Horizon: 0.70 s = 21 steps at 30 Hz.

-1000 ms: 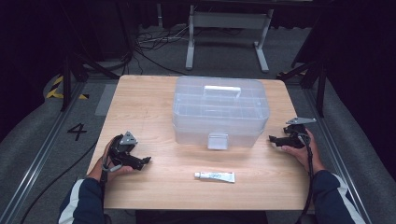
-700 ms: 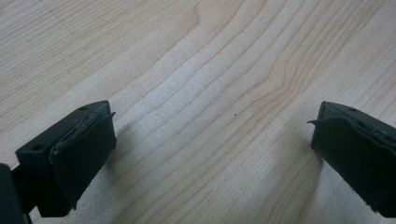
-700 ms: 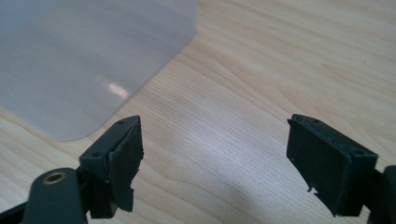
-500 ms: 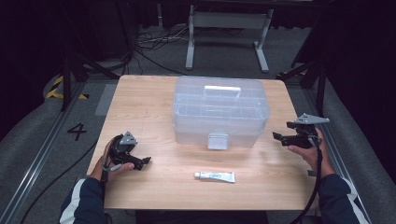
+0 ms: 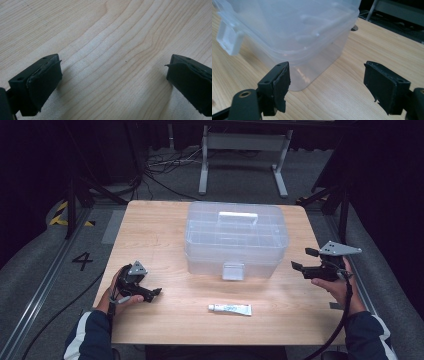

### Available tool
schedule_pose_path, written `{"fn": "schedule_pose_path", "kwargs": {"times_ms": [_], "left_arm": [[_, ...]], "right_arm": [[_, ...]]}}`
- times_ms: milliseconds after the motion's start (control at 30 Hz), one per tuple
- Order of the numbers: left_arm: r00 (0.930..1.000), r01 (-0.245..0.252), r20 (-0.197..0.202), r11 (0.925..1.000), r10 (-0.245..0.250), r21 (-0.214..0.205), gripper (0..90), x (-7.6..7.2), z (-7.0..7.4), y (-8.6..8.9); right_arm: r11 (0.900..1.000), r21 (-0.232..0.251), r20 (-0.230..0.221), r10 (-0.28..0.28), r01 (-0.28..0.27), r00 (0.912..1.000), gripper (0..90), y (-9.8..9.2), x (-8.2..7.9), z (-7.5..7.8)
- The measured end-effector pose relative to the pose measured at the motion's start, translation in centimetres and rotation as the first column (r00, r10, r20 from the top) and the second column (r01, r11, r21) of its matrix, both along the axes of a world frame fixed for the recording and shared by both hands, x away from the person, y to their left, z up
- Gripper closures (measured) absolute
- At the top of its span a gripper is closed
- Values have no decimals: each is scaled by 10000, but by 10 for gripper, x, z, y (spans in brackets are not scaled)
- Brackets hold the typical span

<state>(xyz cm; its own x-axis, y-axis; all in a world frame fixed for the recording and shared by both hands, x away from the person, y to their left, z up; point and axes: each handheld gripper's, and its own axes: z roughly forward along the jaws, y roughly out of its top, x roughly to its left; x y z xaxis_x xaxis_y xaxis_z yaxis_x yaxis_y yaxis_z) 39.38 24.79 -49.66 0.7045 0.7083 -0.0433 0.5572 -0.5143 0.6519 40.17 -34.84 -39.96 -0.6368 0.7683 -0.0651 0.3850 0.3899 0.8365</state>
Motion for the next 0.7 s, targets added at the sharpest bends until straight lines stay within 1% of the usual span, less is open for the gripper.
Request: {"fn": "schedule_pose_path", "kwargs": {"times_ms": [267,400,467,500,567,633,667,700], "left_arm": [[10000,-36,24,10000,36,10,5,-1,0,0],[10000,-54,27,10000,54,7,5,-1,0,0],[10000,-76,28,10000,76,11,5,-1,0,0],[10000,-77,26,10000,77,9,6,-1,0,0],[10000,-78,29,10000,78,11,6,-1,0,0],[10000,-80,26,10000,80,12,5,-1,0,0],[10000,-80,26,10000,80,12,5,-1,0,0],[10000,-81,27,10000,81,7,5,-1,0,0]], "right_arm": [[9997,-29,382,261,-260,9989,223,9,-8,15],[9993,99,615,357,-364,9975,228,11,-11,24],[9993,-19,675,368,-368,9970,228,14,-11,28],[9990,-86,742,444,-439,9963,229,15,-11,31],[9991,-74,883,411,-406,9952,239,17,-11,37],[9984,-21,1027,570,-571,9931,249,20,-11,45],[9984,-21,1027,570,-571,9931,249,20,-11,45],[9982,-43,1091,597,-596,9922,251,22,-11,49]]}}
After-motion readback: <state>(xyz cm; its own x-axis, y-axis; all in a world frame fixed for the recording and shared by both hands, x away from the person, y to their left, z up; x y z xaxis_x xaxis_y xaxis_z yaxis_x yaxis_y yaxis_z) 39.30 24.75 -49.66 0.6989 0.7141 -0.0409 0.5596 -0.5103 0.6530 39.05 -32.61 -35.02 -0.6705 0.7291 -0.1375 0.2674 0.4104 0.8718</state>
